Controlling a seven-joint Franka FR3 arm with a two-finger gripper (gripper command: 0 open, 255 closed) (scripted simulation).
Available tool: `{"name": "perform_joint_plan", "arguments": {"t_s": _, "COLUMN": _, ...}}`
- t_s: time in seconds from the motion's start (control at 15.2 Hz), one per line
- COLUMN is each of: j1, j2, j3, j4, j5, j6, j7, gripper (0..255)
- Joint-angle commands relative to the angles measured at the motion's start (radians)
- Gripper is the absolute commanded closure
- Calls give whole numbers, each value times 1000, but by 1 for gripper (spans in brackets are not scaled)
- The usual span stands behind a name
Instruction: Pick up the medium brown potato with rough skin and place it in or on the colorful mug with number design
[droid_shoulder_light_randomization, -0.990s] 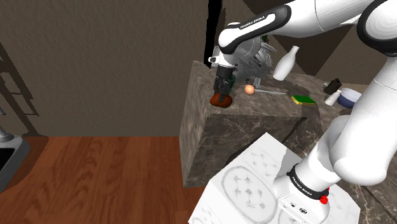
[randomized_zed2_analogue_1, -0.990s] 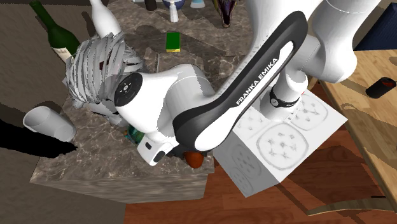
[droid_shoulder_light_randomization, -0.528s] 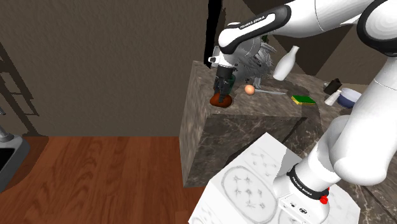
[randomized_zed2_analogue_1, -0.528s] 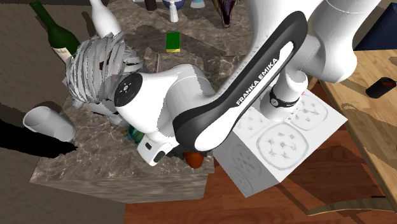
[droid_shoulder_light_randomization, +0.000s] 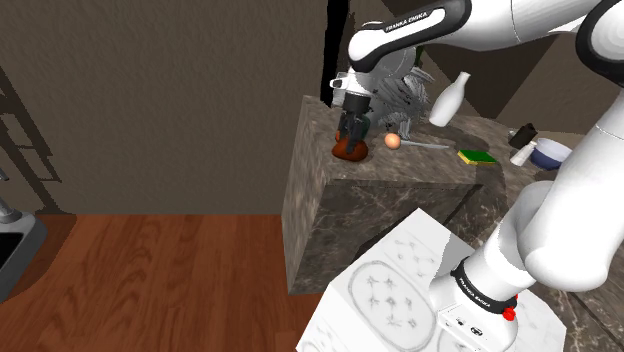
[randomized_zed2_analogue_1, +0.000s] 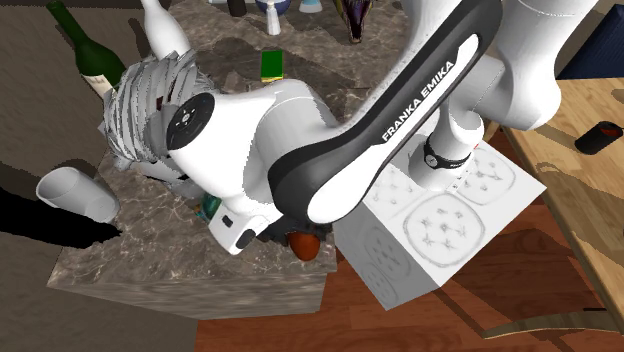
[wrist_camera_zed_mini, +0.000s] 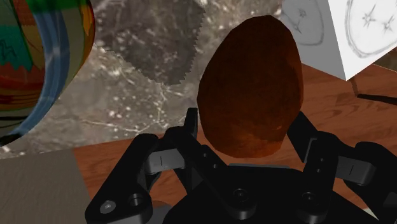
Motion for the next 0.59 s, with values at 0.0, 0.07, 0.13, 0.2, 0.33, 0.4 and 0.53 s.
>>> {"name": "perform_joint_plan", "arguments": {"t_s": 0.0, "j1": 1, "j2": -15, "j3": -1, "j4": 10, "j5": -7, "j6": -23, "j7": 8, "gripper": 255}}
{"name": "perform_joint_plan", "arguments": {"t_s": 0.07, "j1": 1, "j2": -21, "j3": -1, "j4": 16, "j5": -11, "j6": -35, "j7": 12, "gripper": 255}}
{"name": "perform_joint_plan", "arguments": {"t_s": 0.13, "j1": 1, "j2": -28, "j3": -2, "j4": 23, "j5": -14, "j6": -47, "j7": 16, "gripper": 255}}
{"name": "perform_joint_plan", "arguments": {"t_s": 0.2, "j1": 1, "j2": -34, "j3": -2, "j4": 30, "j5": -17, "j6": -59, "j7": 20, "gripper": 255}}
{"name": "perform_joint_plan", "arguments": {"t_s": 0.33, "j1": 1, "j2": -45, "j3": -2, "j4": 44, "j5": -22, "j6": -83, "j7": 28, "gripper": 255}}
{"name": "perform_joint_plan", "arguments": {"t_s": 0.4, "j1": 2, "j2": -51, "j3": -3, "j4": 51, "j5": -25, "j6": -95, "j7": 31, "gripper": 255}}
{"name": "perform_joint_plan", "arguments": {"t_s": 0.53, "j1": 2, "j2": -61, "j3": -3, "j4": 67, "j5": -30, "j6": -120, "j7": 39, "gripper": 255}}
